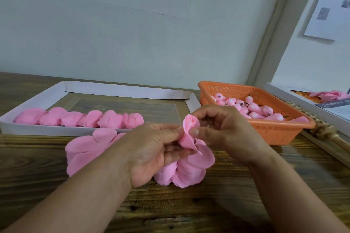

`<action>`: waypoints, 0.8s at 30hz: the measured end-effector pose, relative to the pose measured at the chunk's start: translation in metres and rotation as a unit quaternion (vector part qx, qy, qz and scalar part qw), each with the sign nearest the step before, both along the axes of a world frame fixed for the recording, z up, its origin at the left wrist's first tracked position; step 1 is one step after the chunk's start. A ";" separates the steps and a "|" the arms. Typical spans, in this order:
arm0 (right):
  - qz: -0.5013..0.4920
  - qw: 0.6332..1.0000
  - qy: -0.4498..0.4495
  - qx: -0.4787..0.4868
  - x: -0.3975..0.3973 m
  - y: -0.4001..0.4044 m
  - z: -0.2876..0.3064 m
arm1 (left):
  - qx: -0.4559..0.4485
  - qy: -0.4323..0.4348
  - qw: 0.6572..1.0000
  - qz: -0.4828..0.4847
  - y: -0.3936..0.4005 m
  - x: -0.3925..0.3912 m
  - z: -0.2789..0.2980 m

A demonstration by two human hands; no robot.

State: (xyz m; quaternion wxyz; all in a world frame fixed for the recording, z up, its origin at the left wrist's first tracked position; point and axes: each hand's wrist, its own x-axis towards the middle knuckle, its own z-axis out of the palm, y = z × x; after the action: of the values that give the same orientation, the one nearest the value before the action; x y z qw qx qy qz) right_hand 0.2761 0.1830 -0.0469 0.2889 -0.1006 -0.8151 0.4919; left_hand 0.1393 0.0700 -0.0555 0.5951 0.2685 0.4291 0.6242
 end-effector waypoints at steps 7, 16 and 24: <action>0.029 0.999 0.003 -0.023 0.000 -0.001 0.000 | -0.011 0.010 1.000 -0.002 -0.001 0.000 0.001; 0.047 0.996 0.023 -0.065 -0.003 -0.002 -0.003 | -0.021 0.037 0.999 0.014 -0.002 0.002 -0.001; 0.074 0.991 0.043 -0.100 -0.005 -0.001 -0.006 | -0.022 0.053 0.998 -0.003 -0.003 0.003 0.000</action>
State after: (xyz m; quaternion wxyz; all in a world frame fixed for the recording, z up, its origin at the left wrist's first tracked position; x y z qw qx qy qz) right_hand 0.2707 0.1817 -0.0531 0.2755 -0.0473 -0.7536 0.5950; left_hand 0.1424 0.0666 -0.0556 0.5788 0.2896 0.4727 0.5980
